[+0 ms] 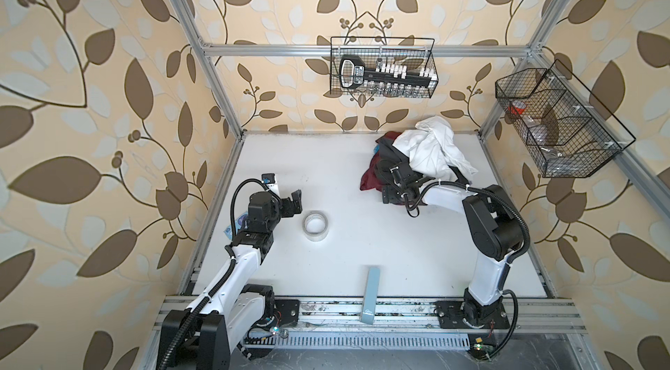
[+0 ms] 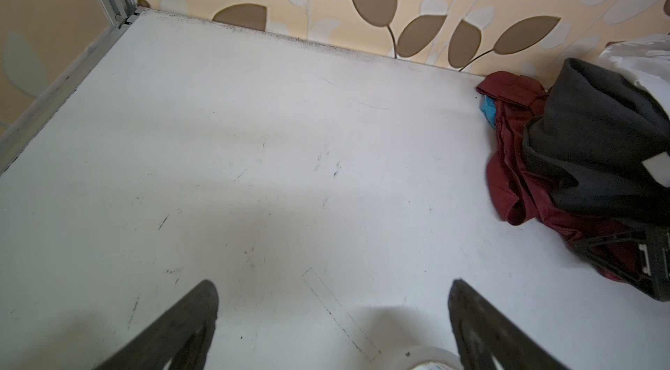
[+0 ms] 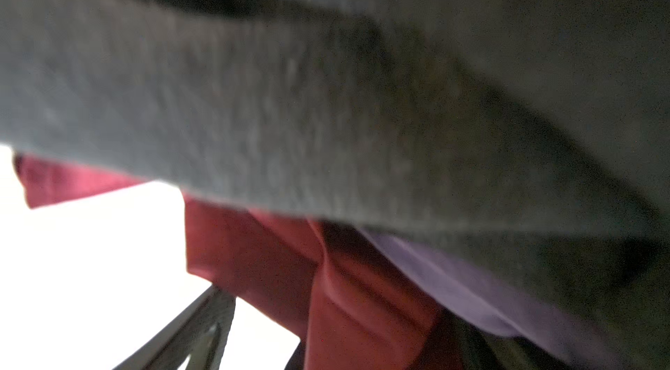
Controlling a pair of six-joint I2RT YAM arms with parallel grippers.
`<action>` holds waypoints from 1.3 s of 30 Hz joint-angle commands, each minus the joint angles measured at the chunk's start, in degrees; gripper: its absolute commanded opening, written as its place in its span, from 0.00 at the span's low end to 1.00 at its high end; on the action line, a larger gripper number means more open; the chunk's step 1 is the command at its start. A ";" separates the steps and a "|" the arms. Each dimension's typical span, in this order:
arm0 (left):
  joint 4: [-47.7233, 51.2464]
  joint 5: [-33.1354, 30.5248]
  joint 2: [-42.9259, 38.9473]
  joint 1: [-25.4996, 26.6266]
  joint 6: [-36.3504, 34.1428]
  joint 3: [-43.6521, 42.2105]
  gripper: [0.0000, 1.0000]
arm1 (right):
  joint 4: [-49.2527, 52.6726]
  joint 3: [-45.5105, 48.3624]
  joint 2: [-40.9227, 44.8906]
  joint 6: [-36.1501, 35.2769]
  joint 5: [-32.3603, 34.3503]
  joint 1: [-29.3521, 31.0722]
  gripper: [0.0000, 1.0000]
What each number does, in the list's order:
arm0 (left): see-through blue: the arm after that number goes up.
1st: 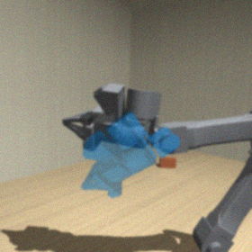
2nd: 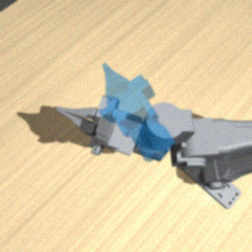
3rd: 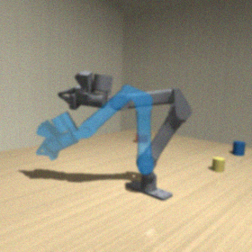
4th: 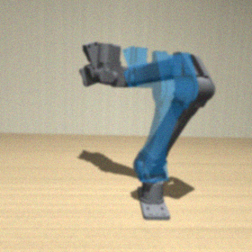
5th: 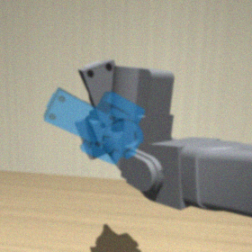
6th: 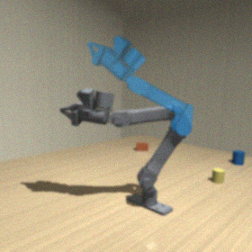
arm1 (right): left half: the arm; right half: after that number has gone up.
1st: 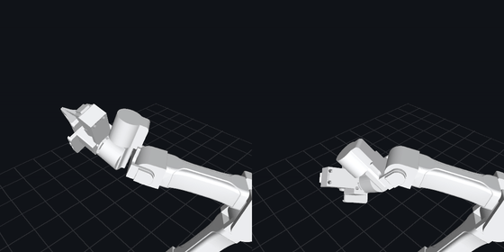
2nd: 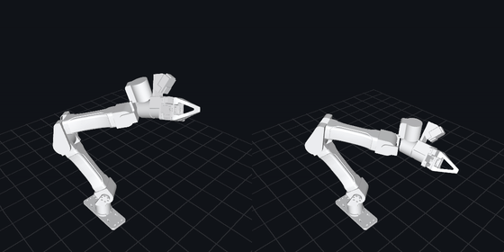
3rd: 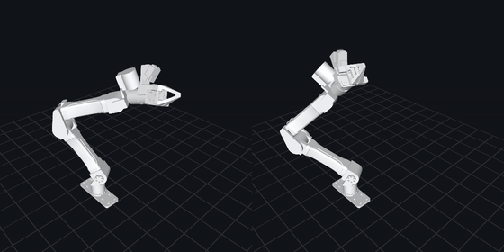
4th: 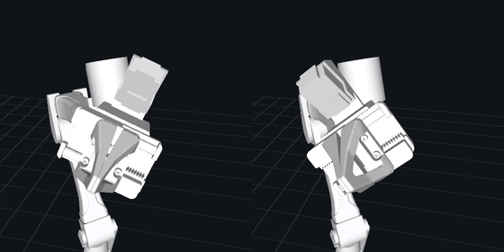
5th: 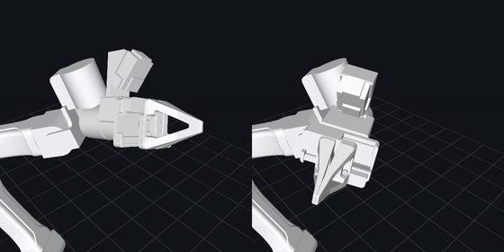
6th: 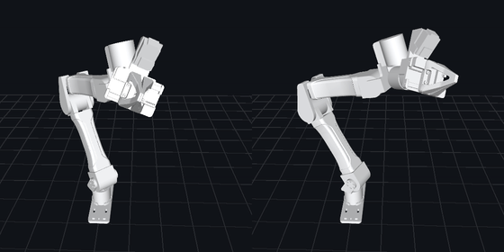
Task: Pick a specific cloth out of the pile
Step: 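Reach the right gripper into the pile and grasp the maroon shirt, then lift the maroon shirt high with the right gripper, away from the pile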
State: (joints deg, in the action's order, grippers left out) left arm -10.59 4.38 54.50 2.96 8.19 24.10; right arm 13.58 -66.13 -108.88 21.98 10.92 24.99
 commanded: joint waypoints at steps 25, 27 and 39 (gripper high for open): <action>-2.47 1.49 -0.97 -0.06 0.96 -0.28 0.99 | 2.95 -3.13 4.02 0.23 9.56 0.79 0.00; -2.59 1.47 -1.11 -0.04 0.96 -0.35 0.99 | 4.35 -3.52 7.35 -0.99 10.86 1.04 0.00; -2.77 1.35 -1.83 -0.02 1.04 -0.72 0.99 | 11.09 -8.98 24.67 -8.26 15.99 1.50 0.00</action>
State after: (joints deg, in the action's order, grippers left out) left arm -11.05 4.51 53.98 2.96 9.04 24.01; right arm 23.75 -71.26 -88.09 16.40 23.83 26.13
